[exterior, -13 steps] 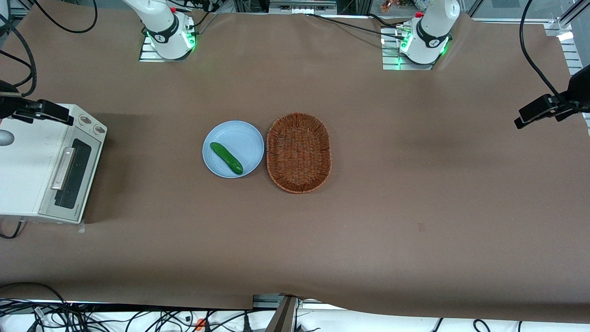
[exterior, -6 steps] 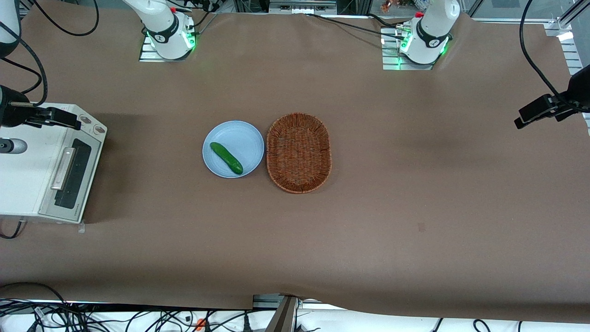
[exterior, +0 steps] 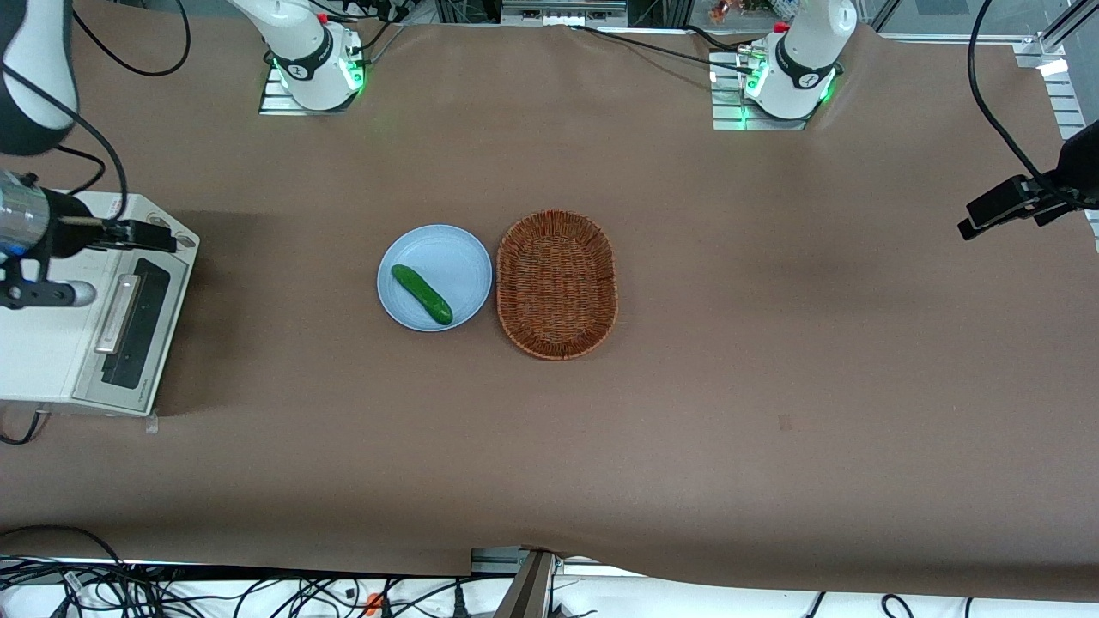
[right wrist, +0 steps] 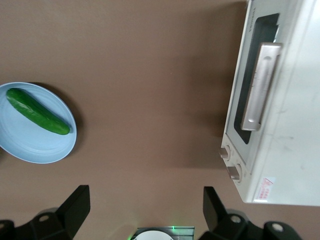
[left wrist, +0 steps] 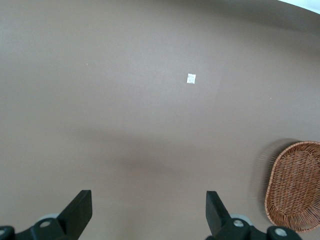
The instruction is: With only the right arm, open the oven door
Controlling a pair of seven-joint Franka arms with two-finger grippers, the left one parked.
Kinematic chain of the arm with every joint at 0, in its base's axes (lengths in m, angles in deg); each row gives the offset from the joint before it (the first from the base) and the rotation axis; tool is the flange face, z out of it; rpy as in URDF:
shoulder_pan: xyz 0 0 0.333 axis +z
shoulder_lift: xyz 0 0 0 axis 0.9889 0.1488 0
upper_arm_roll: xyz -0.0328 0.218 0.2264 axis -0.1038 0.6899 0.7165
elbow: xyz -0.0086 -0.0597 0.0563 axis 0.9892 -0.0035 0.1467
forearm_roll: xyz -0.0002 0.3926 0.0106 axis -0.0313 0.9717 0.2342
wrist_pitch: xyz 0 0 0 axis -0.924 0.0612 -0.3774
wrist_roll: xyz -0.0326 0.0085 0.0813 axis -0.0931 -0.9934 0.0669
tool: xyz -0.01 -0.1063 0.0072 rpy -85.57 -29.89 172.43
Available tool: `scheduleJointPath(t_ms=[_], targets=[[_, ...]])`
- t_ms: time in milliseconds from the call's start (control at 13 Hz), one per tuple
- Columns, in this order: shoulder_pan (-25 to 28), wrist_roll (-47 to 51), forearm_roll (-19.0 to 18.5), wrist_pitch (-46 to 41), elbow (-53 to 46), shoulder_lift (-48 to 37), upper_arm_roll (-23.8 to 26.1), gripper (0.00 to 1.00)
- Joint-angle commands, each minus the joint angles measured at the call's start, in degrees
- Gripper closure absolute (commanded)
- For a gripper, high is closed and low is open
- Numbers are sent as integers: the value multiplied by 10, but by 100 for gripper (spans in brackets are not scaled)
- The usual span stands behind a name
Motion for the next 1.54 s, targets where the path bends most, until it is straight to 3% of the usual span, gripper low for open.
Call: scheduleJointPath(t_ms=[0,77,231,385,462,692,846,1462], targets=[[-3,-12,-20,27,12,32,1,8],[-2,-21,-39,48,28,37,1,21],[-2,-79,-87,106,77,37,1,62],[-2,-185,-172,178,122,37,1,94],[-3,-224,-197,206,138,37,-2,100],[-7,-239,-258,237,146,53,-4,100],[-7,-289,-318,247,146,60,-4,100],[-23,-328,-332,296,175,66,-15,100]])
